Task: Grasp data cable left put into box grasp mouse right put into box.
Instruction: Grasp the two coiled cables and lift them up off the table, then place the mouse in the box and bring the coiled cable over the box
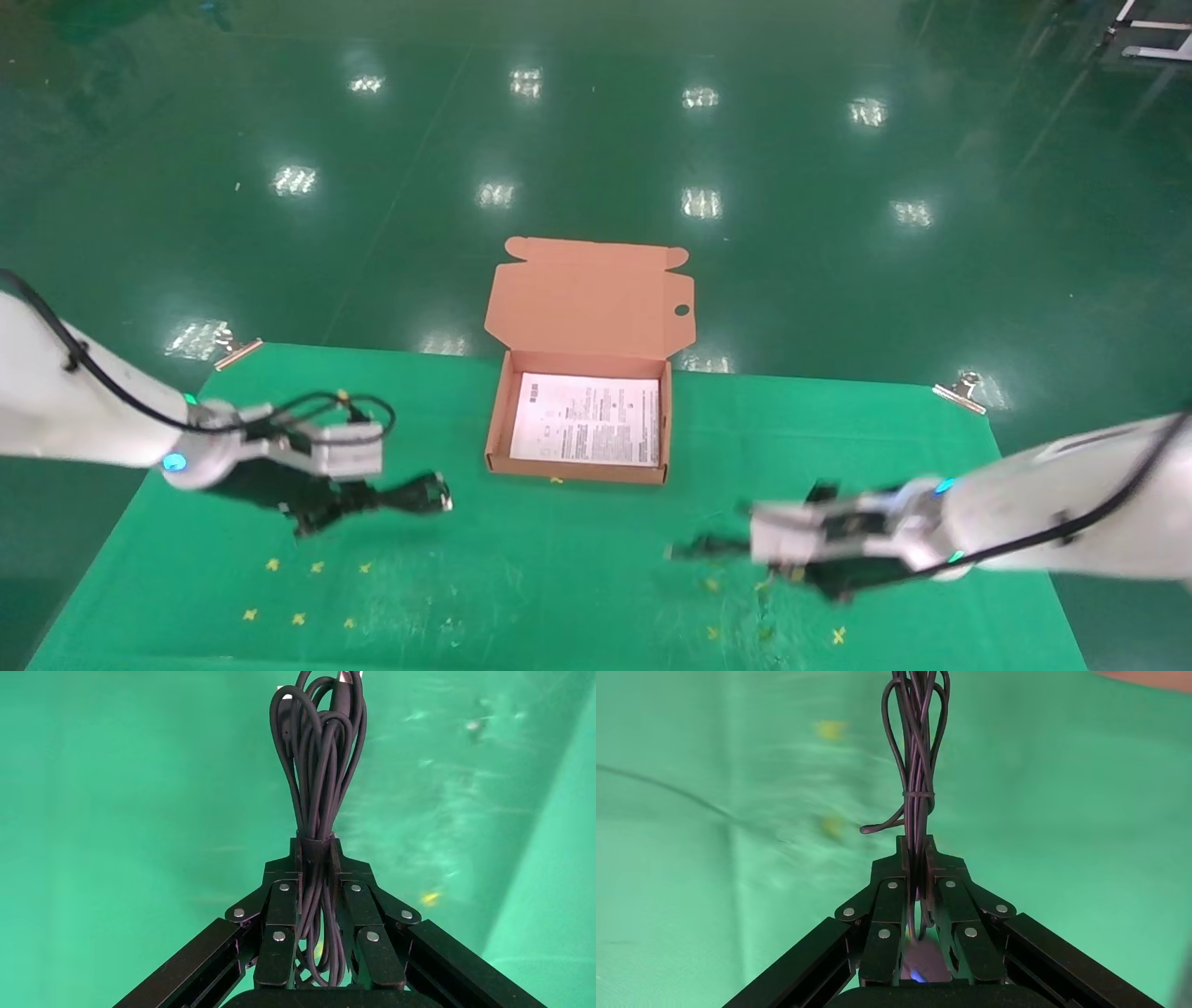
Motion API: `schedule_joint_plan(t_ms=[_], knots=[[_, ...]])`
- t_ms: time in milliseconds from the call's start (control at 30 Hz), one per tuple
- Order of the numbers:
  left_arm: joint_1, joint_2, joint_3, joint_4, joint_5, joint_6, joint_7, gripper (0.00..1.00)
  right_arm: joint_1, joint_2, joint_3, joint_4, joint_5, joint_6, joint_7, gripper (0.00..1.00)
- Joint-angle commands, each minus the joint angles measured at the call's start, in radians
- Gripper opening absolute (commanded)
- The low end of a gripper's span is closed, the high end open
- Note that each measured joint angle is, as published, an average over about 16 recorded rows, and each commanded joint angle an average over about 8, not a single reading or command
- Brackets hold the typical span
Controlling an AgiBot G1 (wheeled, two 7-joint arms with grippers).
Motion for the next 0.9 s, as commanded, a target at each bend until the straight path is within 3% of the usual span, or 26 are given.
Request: schedule_joint_plan(t_ms=[33,200,333,633,900], knots=[[-0.015,-0.016,0.0,-0.021,0.005,-0.004,0.003,0.0,0.011,0.033,0.019,0.04,0.005,-0.001,0.04,0.0],[-0.062,-0.053,0.002,-0.149,0.042,-0.061,-0.05,0.0,0.113,0.059,0.073,0.112,-0.025,0.017,0.112,0.0],[-0.094,-0.077,-0.002,-0.265,0.073,-0.102,-0.125,0.0,0.215,0.001,0.106,0.079,-0.019,0.037,0.107,0.0],[-0.134,-0.095,-0.012,-0.459,0.151,-0.201,-0.276,0.0,0.406,-0.227,0.151,-0.209,0.062,0.137,-0.065,0.0],[-0.157,-0.102,-0.018,-0.538,0.176,-0.222,-0.305,0.0,0.495,-0.362,0.179,-0.437,0.149,0.219,-0.223,0.0]])
